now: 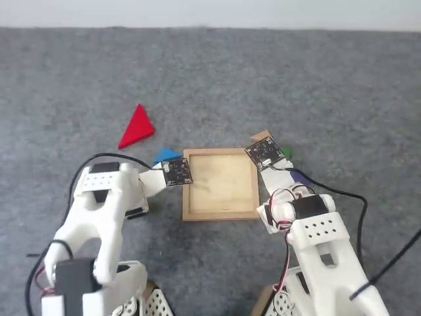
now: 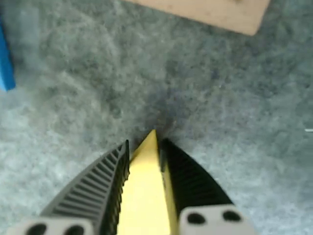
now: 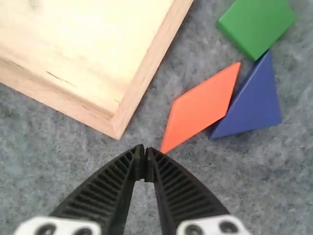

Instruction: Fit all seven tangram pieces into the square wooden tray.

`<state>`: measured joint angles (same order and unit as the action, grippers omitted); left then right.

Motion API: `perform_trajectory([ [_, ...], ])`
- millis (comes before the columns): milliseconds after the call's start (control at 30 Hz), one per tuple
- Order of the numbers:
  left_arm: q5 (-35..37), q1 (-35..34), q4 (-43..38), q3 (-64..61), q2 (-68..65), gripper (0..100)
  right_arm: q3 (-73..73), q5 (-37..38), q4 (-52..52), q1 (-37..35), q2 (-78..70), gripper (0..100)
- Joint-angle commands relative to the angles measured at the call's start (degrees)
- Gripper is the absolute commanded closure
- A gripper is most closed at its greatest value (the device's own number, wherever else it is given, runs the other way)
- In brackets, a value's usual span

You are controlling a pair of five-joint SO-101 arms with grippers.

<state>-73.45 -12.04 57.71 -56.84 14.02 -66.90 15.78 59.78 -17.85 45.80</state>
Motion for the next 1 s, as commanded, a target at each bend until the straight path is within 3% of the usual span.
perform_trajectory([
  [0, 1.8, -0.8, -1.7, -0.5, 3.3, 99, 0.9, 0.4, -1.2, -0.1, -0.2, 97.9],
  [100, 3.7, -1.1, -1.7, -0.5, 3.5, 99, 0.9, 0.4, -1.3, -0.1, -0.2, 97.9],
  [267, 18.2, -1.1, 1.4, 3.1, 3.9, 99, 0.8, 0.4, -2.0, 0.0, -0.2, 97.9],
  [367, 32.3, -1.2, 12.4, 9.7, 4.0, 99, 0.7, 0.4, -2.0, 0.0, -0.2, 97.9],
  [467, 53.0, -1.2, 22.8, 16.4, 3.9, 99, 0.7, 0.4, -2.0, -0.1, -0.2, 97.9],
  [533, 65.8, -3.0, 27.6, 19.3, 4.0, 99, 0.7, 0.4, -2.0, -0.3, -0.2, 97.9],
  [600, 72.4, -5.5, 28.7, 20.8, 4.0, 99, 0.7, 0.4, -1.8, -0.4, -0.2, 97.9],
  [700, 71.8, -10.6, 28.0, 20.8, 4.7, 98, 0.7, 0.4, -1.7, -0.4, -0.2, 97.9],
  [867, 72.2, -21.4, 28.1, 20.2, 6.4, 86, 0.6, 0.4, -1.9, -0.4, -0.2, 97.9],
  [967, 69.4, -27.6, 26.6, 15.8, 6.6, 86, 0.6, 0.4, -1.9, -0.4, -0.2, 97.9],
])
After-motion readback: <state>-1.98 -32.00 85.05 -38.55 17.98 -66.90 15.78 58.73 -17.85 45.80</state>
